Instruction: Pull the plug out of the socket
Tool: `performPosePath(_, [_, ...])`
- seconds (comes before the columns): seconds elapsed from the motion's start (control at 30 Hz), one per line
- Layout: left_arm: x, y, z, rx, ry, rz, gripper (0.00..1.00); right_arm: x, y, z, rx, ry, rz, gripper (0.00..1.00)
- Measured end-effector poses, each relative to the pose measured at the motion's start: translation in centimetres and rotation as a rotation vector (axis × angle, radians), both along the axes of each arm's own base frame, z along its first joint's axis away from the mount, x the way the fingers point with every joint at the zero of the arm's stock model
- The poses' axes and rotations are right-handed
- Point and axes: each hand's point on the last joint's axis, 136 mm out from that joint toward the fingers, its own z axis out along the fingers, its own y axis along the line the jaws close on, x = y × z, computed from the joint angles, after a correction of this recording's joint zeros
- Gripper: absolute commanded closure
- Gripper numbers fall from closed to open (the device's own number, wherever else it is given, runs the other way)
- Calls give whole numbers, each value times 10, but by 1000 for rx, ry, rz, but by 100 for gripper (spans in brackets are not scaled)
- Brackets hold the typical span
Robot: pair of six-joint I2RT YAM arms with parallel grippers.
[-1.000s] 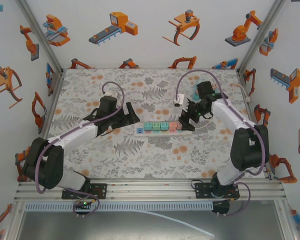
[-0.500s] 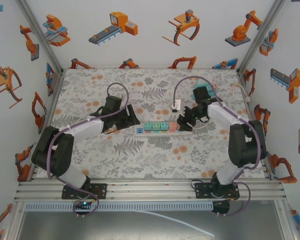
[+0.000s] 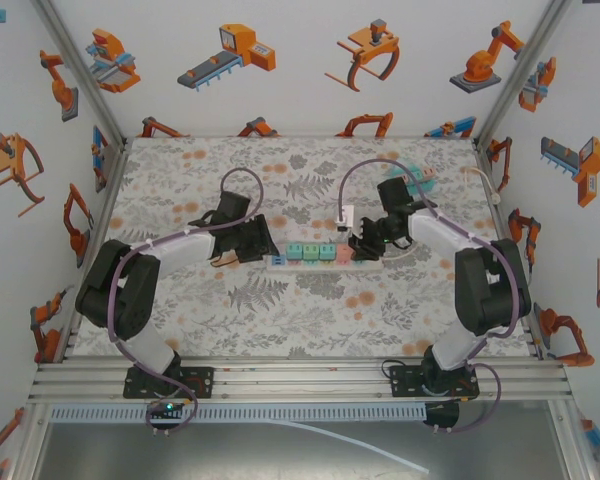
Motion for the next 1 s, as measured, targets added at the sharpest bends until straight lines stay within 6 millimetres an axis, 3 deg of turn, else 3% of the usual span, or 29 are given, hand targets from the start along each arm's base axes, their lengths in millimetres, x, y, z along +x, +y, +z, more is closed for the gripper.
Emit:
performPosePath(0.43, [2,5,-8,40,35,24,58,-6,10,1,2,-20,1,74])
performPosePath(1.0, [1,5,-5,155,6,11,57,-13,12,7,9,25,4,82])
